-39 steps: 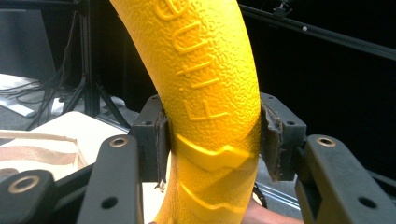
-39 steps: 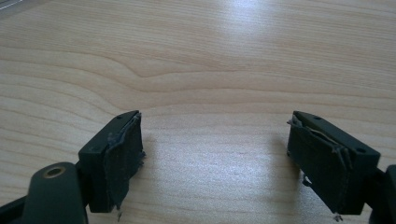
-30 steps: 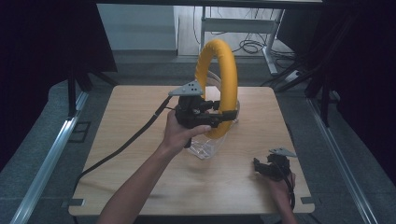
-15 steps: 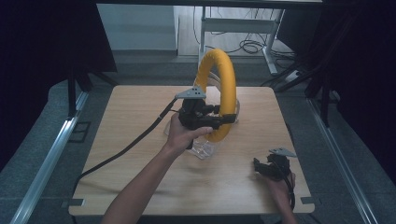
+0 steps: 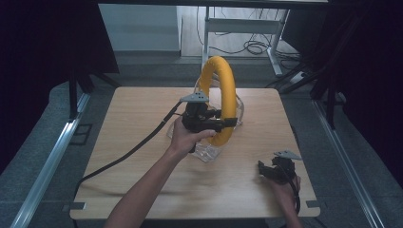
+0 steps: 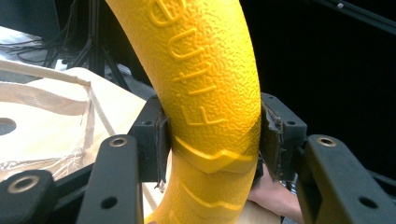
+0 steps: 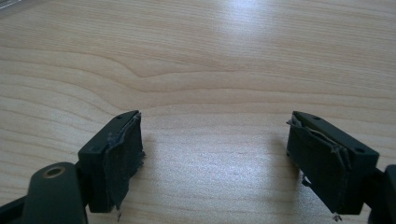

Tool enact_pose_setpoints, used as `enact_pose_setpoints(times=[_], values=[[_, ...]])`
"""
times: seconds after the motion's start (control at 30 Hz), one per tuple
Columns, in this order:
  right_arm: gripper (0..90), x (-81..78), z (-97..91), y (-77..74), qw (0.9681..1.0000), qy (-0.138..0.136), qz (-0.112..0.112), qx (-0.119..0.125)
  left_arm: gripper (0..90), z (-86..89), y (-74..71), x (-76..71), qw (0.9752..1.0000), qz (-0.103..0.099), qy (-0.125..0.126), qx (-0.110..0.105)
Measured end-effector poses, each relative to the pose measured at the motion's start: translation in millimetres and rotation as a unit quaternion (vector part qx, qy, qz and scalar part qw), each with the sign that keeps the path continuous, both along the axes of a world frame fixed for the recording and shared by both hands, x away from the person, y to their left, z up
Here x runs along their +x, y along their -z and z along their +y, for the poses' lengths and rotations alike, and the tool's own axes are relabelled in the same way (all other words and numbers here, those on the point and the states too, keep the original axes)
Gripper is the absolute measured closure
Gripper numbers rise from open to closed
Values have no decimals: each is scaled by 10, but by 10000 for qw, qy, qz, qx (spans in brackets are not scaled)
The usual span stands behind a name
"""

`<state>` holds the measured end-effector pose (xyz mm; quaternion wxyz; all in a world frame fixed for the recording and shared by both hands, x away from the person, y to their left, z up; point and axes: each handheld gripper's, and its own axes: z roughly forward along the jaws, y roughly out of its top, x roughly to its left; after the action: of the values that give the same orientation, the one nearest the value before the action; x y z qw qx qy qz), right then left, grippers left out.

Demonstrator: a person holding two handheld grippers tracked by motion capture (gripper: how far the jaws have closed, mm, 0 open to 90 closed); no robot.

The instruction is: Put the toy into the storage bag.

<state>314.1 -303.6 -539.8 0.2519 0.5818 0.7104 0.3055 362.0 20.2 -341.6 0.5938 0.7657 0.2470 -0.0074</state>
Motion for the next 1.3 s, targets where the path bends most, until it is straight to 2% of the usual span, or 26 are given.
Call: enact_pose_setpoints(times=[0.3, 0.6, 0.87, 1.0, 1.07, 1.17, 1.2, 1.27, 1.3], values=[[185, 0, 0, 0, 10000, -1, -1, -2, 501, 41, 65, 40, 9999, 99, -92, -26], [185, 1, -2, 1, 10000, -6, -8, -14, 500, 86, 80, 23, 9998, 49, -153, 90], [185, 1, -2, 1, 10000, -6, -7, -14, 499, 114, 83, 15, 9998, 71, -173, 97], [185, 2, -2, 0, 10000, -8, -7, -15, 500, 181, 106, 23, 9997, 143, -173, -19], [185, 1, -2, 0, 10000, -10, -6, -16, 497, 224, 109, 3, 9994, 55, -282, 172], [185, 1, -2, 0, 10000, -9, -5, -16, 496, 230, 106, -16, 9992, -7, -313, 265], [185, 1, -2, 1, 10000, -9, -6, -15, 496, 236, 105, -28, 9987, -37, -343, 381], [185, 1, -2, 1, 10000, -8, -5, -16, 496, 241, 113, -26, 9984, -43, -362, 437], [185, 1, -2, 0, 10000, -7, -5, -15, 497, 255, 146, -16, 9984, 55, -385, 402]])
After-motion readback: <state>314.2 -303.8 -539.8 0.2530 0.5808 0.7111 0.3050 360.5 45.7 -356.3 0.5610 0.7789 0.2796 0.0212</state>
